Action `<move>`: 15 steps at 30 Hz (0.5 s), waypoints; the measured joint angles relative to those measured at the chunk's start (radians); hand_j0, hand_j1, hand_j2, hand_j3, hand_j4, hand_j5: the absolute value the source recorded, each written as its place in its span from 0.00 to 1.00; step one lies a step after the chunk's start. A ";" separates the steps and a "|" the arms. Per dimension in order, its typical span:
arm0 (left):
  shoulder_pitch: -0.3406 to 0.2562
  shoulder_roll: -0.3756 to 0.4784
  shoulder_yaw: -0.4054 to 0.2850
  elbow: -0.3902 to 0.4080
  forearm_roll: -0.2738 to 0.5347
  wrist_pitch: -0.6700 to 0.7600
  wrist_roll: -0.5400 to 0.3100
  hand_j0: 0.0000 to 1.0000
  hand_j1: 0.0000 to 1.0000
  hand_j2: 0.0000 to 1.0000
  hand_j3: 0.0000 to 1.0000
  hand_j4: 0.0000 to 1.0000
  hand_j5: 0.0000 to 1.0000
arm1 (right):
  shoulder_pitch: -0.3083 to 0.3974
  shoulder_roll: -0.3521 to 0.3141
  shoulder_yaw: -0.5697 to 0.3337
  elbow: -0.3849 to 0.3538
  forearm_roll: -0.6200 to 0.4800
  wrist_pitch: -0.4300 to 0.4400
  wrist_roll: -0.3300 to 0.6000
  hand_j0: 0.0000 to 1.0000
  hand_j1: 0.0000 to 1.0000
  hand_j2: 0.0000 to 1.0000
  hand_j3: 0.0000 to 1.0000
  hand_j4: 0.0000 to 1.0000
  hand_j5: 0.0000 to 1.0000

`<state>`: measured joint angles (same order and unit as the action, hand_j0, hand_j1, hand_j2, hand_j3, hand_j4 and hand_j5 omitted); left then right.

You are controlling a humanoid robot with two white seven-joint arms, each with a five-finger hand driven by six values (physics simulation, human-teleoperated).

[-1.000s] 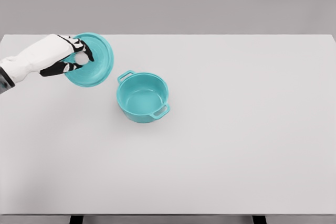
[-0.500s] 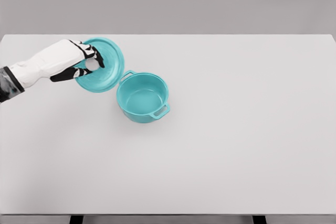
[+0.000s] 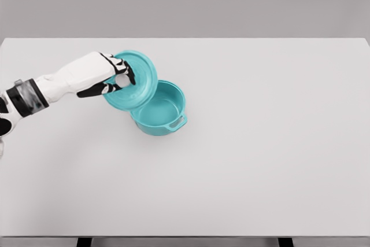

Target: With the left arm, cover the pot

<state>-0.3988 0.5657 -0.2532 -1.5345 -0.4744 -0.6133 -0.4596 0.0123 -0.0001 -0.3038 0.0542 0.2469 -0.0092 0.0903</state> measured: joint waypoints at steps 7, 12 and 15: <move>0.000 -0.004 -0.031 0.000 -0.002 0.000 0.000 0.46 0.46 0.46 0.46 0.46 0.46 | 0.000 0.000 0.000 0.000 0.000 0.000 0.000 1.00 1.00 1.00 1.00 1.00 1.00; -0.005 -0.011 -0.053 0.000 -0.003 0.000 0.000 0.46 0.46 0.46 0.46 0.46 0.46 | 0.000 0.000 0.000 0.000 0.000 0.000 0.000 1.00 1.00 1.00 1.00 1.00 1.00; -0.006 -0.025 -0.059 0.003 -0.011 0.000 0.000 0.46 0.46 0.46 0.46 0.46 0.46 | 0.000 0.000 0.000 0.000 0.000 0.000 0.000 1.00 1.00 1.00 1.00 1.00 1.00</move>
<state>-0.4050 0.5407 -0.3123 -1.5314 -0.4855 -0.6132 -0.4596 0.0123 -0.0001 -0.3038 0.0544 0.2469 -0.0092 0.0903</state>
